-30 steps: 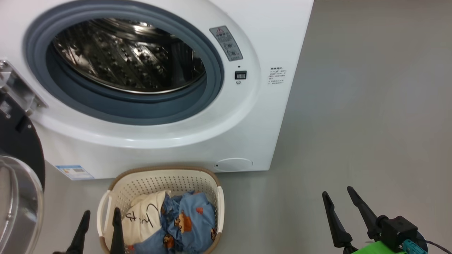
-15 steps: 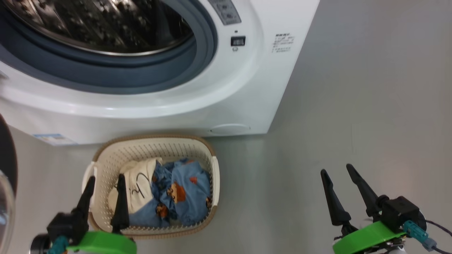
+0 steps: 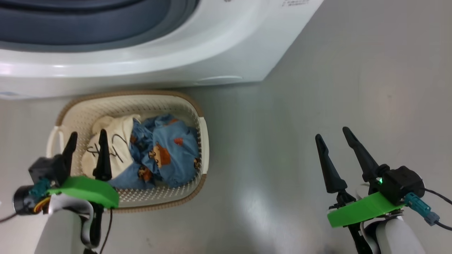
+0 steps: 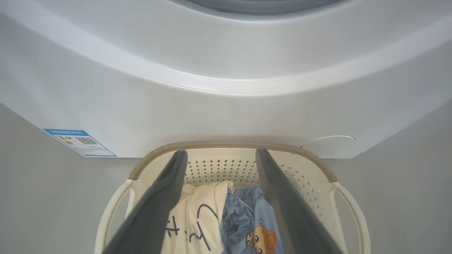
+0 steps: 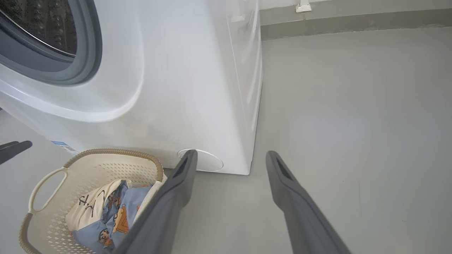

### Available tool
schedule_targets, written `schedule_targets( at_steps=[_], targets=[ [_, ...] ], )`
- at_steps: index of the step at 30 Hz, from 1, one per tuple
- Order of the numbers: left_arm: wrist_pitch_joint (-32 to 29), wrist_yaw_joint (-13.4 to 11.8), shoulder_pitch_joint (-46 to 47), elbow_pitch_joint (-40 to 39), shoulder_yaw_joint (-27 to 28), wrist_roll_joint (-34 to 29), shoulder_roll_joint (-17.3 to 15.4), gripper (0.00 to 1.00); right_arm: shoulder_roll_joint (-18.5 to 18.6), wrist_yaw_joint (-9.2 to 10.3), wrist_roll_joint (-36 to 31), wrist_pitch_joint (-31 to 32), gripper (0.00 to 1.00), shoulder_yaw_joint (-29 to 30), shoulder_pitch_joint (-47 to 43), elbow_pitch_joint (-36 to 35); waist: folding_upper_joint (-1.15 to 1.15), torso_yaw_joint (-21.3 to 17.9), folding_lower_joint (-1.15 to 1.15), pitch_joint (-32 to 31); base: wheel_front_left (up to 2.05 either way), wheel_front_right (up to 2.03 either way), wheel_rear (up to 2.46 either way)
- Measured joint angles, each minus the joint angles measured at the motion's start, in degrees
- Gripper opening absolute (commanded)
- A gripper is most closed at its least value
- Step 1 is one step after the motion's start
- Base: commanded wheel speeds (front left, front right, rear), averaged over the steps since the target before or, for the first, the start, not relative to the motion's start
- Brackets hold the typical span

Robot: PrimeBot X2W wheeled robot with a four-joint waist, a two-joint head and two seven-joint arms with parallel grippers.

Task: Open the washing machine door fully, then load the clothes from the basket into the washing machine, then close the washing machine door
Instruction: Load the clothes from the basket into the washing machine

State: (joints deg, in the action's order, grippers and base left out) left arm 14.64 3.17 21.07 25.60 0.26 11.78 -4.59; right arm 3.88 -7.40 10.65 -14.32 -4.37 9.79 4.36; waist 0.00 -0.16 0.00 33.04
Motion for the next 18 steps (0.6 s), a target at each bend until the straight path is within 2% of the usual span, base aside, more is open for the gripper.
schedule_targets(
  at_steps=[10, 18],
  targets=[
    [0.0, 2.4, 10.2, 16.7, -0.4, 1.0, -2.9, 1.00, -0.3, 0.00, -0.1, 0.0, 1.00, -0.4, 3.4, -0.7, 0.00, -2.3, 0.00, 8.7, 0.00, 0.00, 0.00],
    [-1.1, 3.0, 16.0, 25.3, -1.5, 1.1, -4.8, 1.00, -0.4, 0.00, 0.0, 0.0, 1.00, -0.7, 4.8, -1.0, 0.00, -4.0, 0.00, 13.0, 0.00, 0.00, 0.00]
  ],
)
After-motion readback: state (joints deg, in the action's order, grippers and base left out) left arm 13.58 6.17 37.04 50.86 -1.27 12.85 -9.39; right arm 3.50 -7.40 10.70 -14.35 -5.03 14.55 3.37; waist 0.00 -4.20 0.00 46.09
